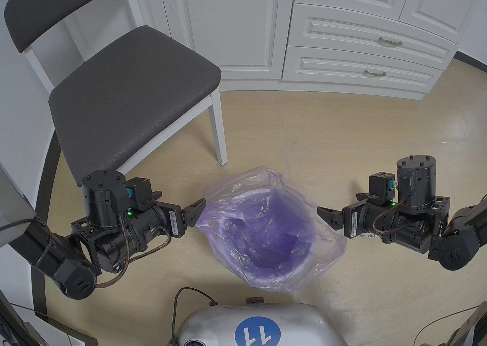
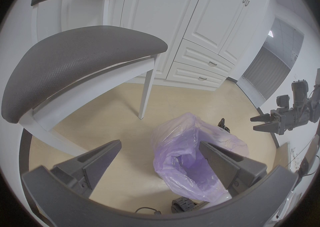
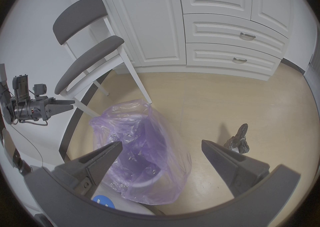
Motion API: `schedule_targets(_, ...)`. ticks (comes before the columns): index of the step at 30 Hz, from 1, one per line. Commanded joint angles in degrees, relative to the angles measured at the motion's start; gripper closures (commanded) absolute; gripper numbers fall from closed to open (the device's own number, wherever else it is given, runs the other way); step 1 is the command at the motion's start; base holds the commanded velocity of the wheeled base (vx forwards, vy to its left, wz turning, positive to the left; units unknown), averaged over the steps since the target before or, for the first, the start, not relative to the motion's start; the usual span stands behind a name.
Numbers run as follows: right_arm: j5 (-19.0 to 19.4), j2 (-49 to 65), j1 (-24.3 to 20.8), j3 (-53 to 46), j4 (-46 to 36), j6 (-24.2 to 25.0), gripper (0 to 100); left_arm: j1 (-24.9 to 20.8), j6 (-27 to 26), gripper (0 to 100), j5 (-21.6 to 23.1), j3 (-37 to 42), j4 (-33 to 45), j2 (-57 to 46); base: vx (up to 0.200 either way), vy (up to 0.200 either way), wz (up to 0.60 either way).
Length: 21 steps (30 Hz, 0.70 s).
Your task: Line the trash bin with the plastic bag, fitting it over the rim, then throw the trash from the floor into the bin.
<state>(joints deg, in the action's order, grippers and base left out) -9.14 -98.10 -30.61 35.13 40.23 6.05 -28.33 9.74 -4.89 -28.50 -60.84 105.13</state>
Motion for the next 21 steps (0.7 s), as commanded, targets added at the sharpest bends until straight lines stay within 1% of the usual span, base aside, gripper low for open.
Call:
schedule_targets(1, 0.0, 0.0, -0.1, -0.2, -0.1, -0.1, 0, -0.1, 0.0, 0, 0.0, 0.2, -0.1, -0.6, 0.0, 0.0, 0.0)
schedule_targets(5, 0.1, -2.0, 0.0, -0.4, -0.1, -1.4, 0, -0.3, 0.0, 0, 0.0, 0.2, 0.1, -0.3, 0.0, 0.0, 0.0)
schedule_targets(10, 0.0, -5.0, 0.0, 0.0, 0.3, -1.5, 0, -1.1, 0.0, 0, 0.0, -0.2, 1.1, 0.1, 0.0, 0.0, 0.0)
schedule_targets(13, 0.1, -7.5, 0.4, 0.3, 0.8, -1.4, 0, -2.1, -0.2, 0, 0.1, -3.5, 3.1, 1.9, 0.0, 0.0, 0.0)
schedule_targets(15, 0.1, -9.1, 0.5, 0.4, 0.8, -1.4, 0, -2.7, -0.1, 0, 0.1, -7.5, 5.2, 5.5, 0.0, 0.0, 0.0)
schedule_targets(17, 0.1, -9.7, 0.6, 0.5, 0.9, -1.4, 0, -2.8, -0.1, 0, 0.1, -8.9, 5.5, 7.2, 0.0, 0.0, 0.0)
schedule_targets(18, 0.1, -10.7, 0.7, 0.9, 0.9, -1.4, 0, -2.9, -0.2, 0, 0.1, -11.2, 5.5, 10.4, 0.0, 0.0, 0.0)
schedule_targets(21, 0.2, -12.3, 1.9, 1.1, 0.8, -1.6, 0, -2.6, -0.8, 0, 0.1, -14.8, 5.6, 15.1, 0.0, 0.0, 0.0)
